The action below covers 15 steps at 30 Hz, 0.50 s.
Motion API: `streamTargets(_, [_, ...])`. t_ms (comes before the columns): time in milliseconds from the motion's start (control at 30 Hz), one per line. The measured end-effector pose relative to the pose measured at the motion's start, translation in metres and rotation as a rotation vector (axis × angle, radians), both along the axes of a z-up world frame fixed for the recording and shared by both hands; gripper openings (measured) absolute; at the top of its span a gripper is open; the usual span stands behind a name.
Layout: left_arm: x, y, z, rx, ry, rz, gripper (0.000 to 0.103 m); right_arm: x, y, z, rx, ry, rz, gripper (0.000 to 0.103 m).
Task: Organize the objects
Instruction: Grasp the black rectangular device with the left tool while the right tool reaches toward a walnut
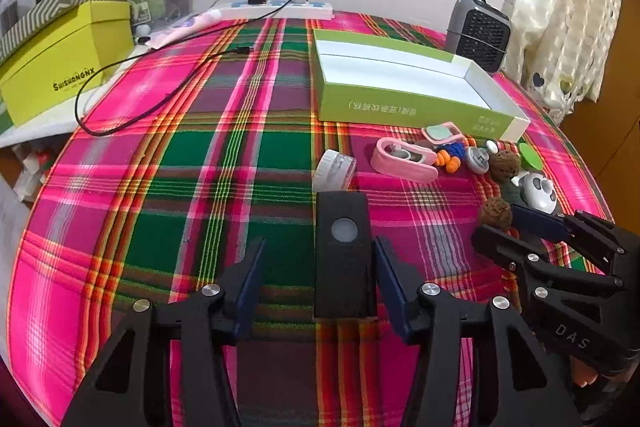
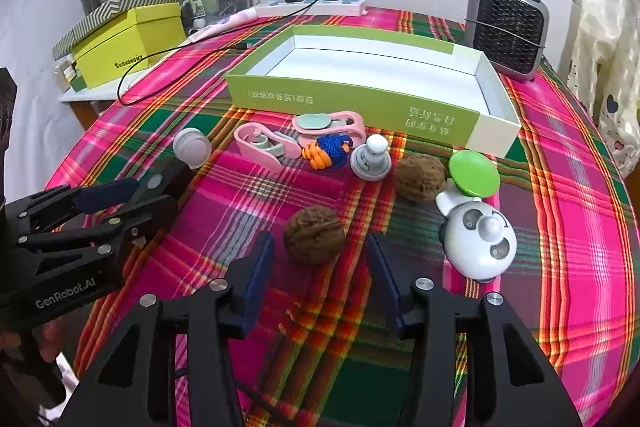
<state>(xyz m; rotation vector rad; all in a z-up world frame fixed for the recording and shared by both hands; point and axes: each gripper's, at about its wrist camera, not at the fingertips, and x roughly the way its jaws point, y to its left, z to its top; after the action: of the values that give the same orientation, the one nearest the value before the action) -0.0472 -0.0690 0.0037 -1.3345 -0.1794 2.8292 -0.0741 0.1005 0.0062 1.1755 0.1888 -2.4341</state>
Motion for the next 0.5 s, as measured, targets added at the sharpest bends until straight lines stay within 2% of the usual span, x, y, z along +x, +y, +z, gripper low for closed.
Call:
streamTargets(133, [-0.0024,-0.0008,0.0005,0.008,-0.001,0.001,0.044,-0.0024,0.0010,0.0005,-0.008,-0.004,-0.002,0.039])
streamTargets(200, [-0.0033,0.0008,0.0005,0.001,-0.003,-0.004,0.036,-0.0028,0.0007,0.0011,-0.012,-0.007,0.001,0.035])
streamTargets(367, [-0.0041,0.0025,0.0012,0.001,-0.005,-0.011,0.026,-0.0027,-0.0007,0.0012,-0.009,-0.005,0.006,0.032])
streamTargets(500, [-0.0041,0.0033,0.0013,0.003,-0.005,-0.012,0.025,-0.0025,-0.0009,0.0007,-0.008,-0.005,0.006,0.032])
